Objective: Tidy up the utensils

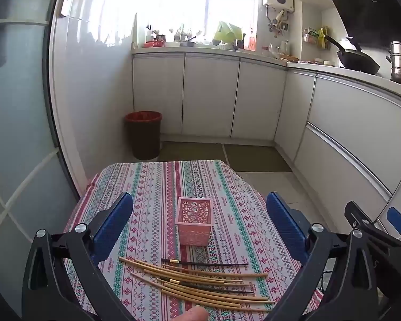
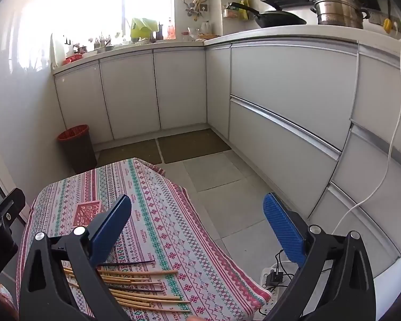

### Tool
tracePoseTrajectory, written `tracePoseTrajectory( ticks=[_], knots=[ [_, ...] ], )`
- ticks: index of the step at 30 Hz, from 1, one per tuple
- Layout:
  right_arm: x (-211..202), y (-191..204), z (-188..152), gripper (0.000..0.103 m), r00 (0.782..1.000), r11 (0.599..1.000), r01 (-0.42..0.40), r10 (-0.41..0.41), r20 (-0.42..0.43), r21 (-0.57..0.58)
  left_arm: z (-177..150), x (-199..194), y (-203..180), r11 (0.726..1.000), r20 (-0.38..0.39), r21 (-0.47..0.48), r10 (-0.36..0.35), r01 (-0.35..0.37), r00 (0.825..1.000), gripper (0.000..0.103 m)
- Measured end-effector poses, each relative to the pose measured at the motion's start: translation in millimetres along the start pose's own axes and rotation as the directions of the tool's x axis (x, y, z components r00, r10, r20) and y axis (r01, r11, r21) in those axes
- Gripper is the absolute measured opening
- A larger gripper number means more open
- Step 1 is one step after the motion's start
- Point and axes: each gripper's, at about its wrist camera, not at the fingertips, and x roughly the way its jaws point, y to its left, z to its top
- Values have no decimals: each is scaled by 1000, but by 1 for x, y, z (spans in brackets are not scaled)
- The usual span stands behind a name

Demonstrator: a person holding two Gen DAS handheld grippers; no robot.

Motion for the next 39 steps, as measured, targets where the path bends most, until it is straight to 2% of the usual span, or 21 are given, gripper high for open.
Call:
tracePoseTrajectory(
  ticks=[39],
  knots=[
    [2, 0, 0, 96, 1000, 1000, 0, 0, -3, -2, 2, 4, 0, 1000, -5, 7, 14, -14, 1000, 96]
  ],
)
